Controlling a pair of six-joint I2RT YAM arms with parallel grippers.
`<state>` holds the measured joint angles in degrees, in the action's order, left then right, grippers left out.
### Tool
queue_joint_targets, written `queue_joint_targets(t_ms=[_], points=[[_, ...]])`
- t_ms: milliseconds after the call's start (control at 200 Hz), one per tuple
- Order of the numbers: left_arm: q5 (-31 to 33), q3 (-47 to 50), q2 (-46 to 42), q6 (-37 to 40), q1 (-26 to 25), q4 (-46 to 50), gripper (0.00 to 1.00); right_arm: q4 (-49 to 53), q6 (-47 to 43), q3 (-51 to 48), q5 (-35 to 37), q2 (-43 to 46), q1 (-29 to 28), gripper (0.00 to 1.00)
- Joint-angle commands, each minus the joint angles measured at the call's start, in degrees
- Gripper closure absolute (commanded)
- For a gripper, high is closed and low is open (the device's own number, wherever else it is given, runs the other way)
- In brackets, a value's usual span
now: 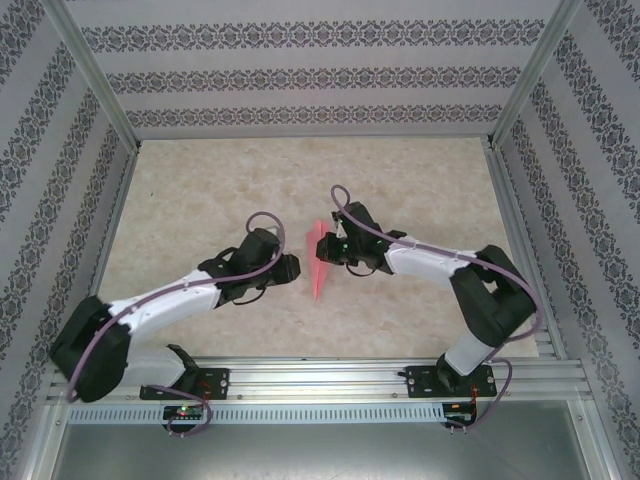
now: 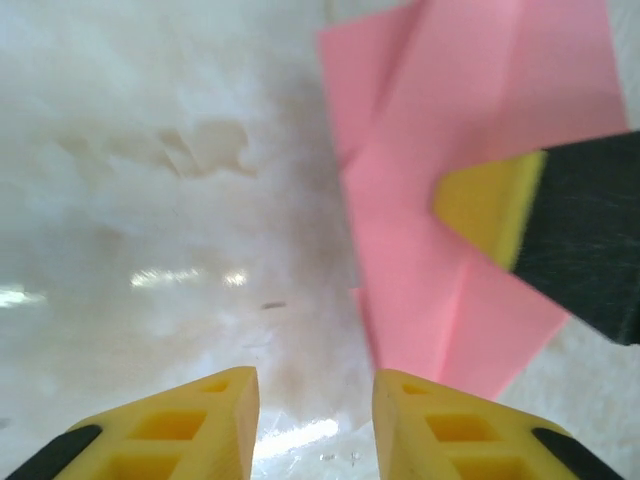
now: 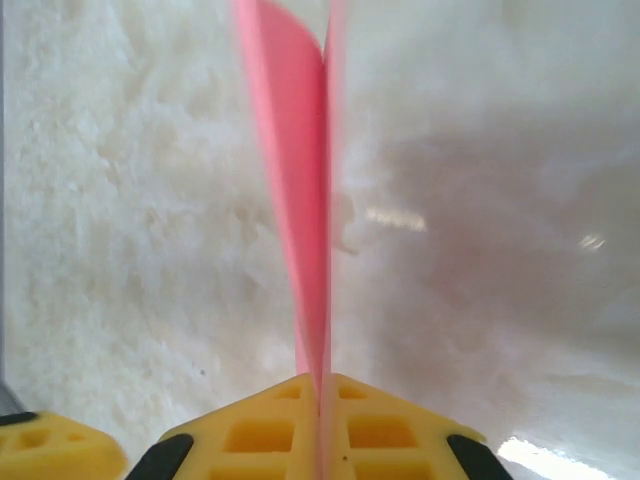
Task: Fold a paper plane with a square sheet of paper (pick it up from the middle)
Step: Turn over the paper at the center of the table.
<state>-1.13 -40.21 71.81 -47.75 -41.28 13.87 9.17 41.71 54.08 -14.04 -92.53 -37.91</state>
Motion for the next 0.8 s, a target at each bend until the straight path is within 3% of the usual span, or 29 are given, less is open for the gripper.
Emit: queue_joint_targets(t_ms=[0,200,295,639,794], points=[[11.1,1.7,-6.4,-2.4,0.7,6.8,0.63,19.8,-9.3,5.8,15.9,4.3,-1.2,0.93],[20.9,4.3,-15.0,-6.4,1.0,13.5,0.54,43.4,-15.0,16.9,45.1,1.5,-6.2,0.93],[23.6,5.6,-18.0,-8.7,1.1,15.6,0.53,49.2,-15.2,21.0,50.9,-3.3,-8.3,0.93],[29.0,7.7,-26.5,-11.2,1.3,21.0,0.5,54.5,-10.6,35.5,47.0,-24.6,-16.8,0.88],[29.0,7.6,-27.1,-10.9,1.3,21.8,0.5,53.3,-8.9,41.0,40.7,-30.0,-19.7,0.81]])
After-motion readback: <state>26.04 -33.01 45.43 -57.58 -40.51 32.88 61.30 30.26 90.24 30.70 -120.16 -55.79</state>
